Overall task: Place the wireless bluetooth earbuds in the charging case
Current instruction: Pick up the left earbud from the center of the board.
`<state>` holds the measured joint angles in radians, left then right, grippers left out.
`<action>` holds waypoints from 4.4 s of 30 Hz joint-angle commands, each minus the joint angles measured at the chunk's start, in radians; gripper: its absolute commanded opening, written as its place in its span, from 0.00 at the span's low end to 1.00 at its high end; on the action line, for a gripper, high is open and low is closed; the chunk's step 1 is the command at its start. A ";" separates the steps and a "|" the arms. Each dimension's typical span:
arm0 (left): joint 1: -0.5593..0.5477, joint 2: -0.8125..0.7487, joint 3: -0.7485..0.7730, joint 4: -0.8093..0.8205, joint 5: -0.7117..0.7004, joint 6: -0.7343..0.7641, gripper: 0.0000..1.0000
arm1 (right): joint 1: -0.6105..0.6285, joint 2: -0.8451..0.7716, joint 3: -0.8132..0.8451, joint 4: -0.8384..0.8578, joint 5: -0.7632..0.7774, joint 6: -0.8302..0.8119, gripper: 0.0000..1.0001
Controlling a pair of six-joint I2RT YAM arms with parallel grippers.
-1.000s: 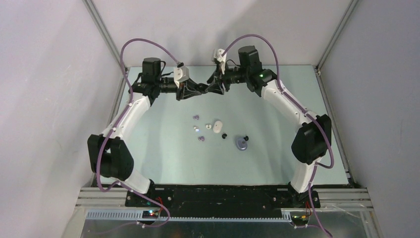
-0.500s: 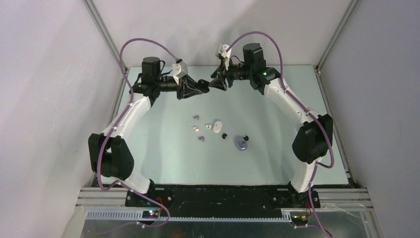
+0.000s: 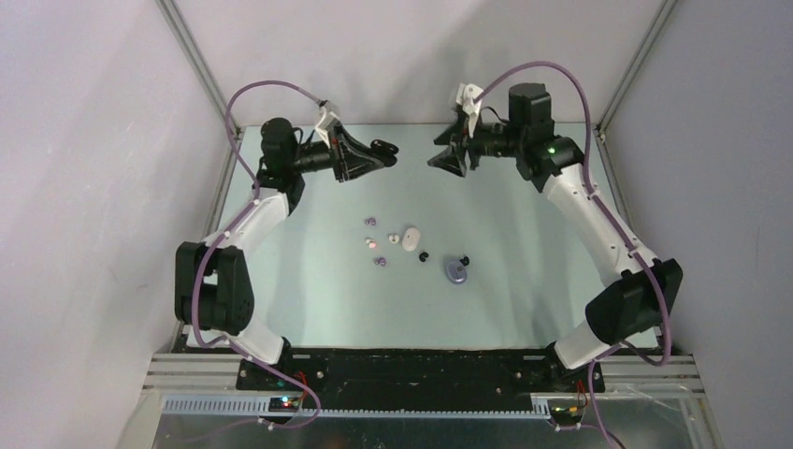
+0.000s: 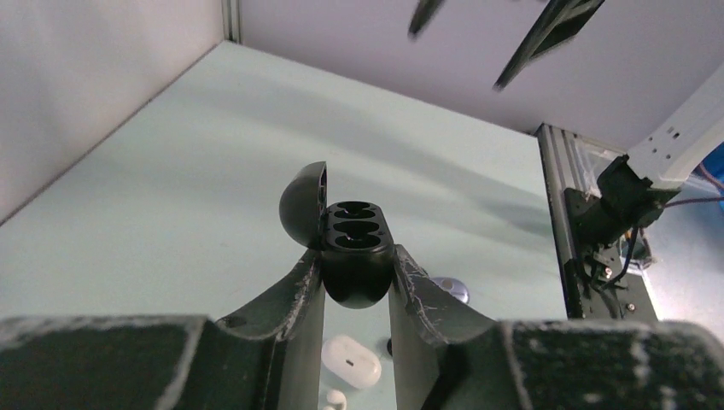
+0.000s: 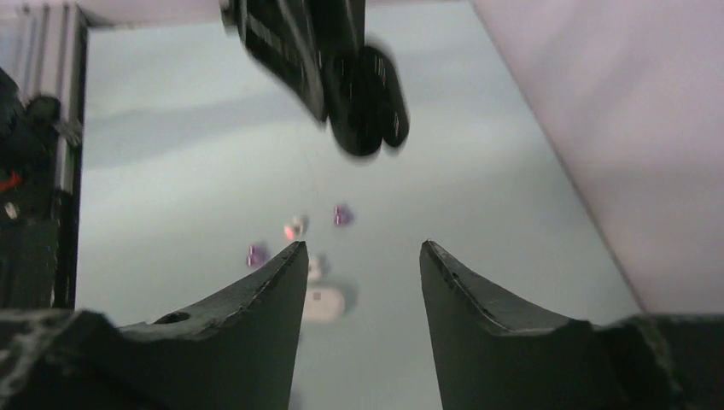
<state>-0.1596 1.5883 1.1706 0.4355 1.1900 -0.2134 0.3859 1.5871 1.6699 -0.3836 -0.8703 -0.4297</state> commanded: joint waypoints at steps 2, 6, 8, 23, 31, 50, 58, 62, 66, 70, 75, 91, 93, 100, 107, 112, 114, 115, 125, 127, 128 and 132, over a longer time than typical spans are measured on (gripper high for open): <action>0.011 -0.048 -0.043 0.207 -0.067 -0.177 0.00 | -0.026 -0.018 -0.186 -0.259 0.092 -0.345 0.49; 0.011 -0.109 -0.107 0.210 -0.194 -0.229 0.00 | -0.035 0.036 -0.259 -0.388 0.172 -0.429 0.36; 0.010 -0.137 -0.134 0.204 -0.220 -0.236 0.00 | -0.042 0.069 -0.269 -0.435 0.192 -0.428 0.31; 0.053 -0.217 -0.217 0.138 -0.229 -0.207 0.00 | 0.076 0.152 -0.359 -0.347 0.198 -0.825 0.18; 0.075 -0.258 -0.222 0.069 -0.232 -0.190 0.00 | 0.149 0.343 -0.157 -0.464 0.185 -0.937 0.14; 0.080 -0.371 -0.285 -0.020 -0.267 -0.147 0.00 | 0.238 0.493 -0.022 -0.580 0.215 -1.041 0.14; 0.080 -0.365 -0.283 -0.021 -0.273 -0.146 0.00 | 0.238 0.526 0.005 -0.582 0.249 -1.058 0.14; 0.079 -0.358 -0.279 -0.022 -0.275 -0.146 0.00 | 0.236 0.536 0.001 -0.583 0.265 -1.078 0.14; 0.082 -0.354 -0.275 -0.031 -0.275 -0.142 0.00 | 0.235 0.544 0.005 -0.598 0.263 -1.099 0.15; 0.083 -0.347 -0.273 -0.035 -0.274 -0.140 0.00 | 0.234 0.549 0.007 -0.604 0.256 -1.107 0.17; 0.087 -0.337 -0.270 -0.034 -0.277 -0.139 0.00 | 0.235 0.553 0.010 -0.613 0.257 -1.115 0.22; 0.092 -0.320 -0.262 -0.035 -0.286 -0.136 0.00 | 0.227 0.568 0.020 -0.626 0.270 -1.129 0.28; 0.092 -0.317 -0.258 -0.037 -0.286 -0.133 0.00 | 0.227 0.569 0.021 -0.625 0.269 -1.127 0.28; 0.091 -0.311 -0.257 -0.043 -0.292 -0.132 0.00 | 0.230 0.571 0.008 -0.621 0.275 -1.144 0.33; 0.092 -0.308 -0.252 -0.051 -0.291 -0.127 0.00 | 0.230 0.572 0.010 -0.658 0.278 -1.182 0.33; 0.092 -0.306 -0.249 -0.050 -0.293 -0.128 0.00 | 0.232 0.574 0.008 -0.684 0.282 -1.201 0.35; 0.092 -0.307 -0.250 -0.049 -0.295 -0.127 0.00 | 0.233 0.574 0.009 -0.695 0.279 -1.203 0.34; 0.092 -0.306 -0.251 -0.049 -0.294 -0.128 0.00 | 0.232 0.574 0.012 -0.701 0.277 -1.203 0.33; 0.092 -0.308 -0.251 -0.054 -0.293 -0.128 0.00 | 0.227 0.569 0.082 -0.745 0.240 -1.162 0.09; 0.092 -0.301 -0.246 -0.055 -0.288 -0.122 0.00 | 0.218 0.560 0.106 -0.766 0.235 -1.131 0.02; 0.091 -0.296 -0.242 -0.051 -0.282 -0.121 0.00 | 0.213 0.554 0.124 -0.772 0.225 -1.118 0.00; 0.087 -0.247 -0.226 0.031 -0.249 -0.144 0.00 | 0.151 0.480 0.164 -0.784 0.167 -0.979 0.00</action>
<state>-0.0753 1.3022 0.8894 0.3782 0.9047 -0.3603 0.5991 2.1502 1.7687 -1.1267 -0.6212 -1.5383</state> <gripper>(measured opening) 0.326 0.020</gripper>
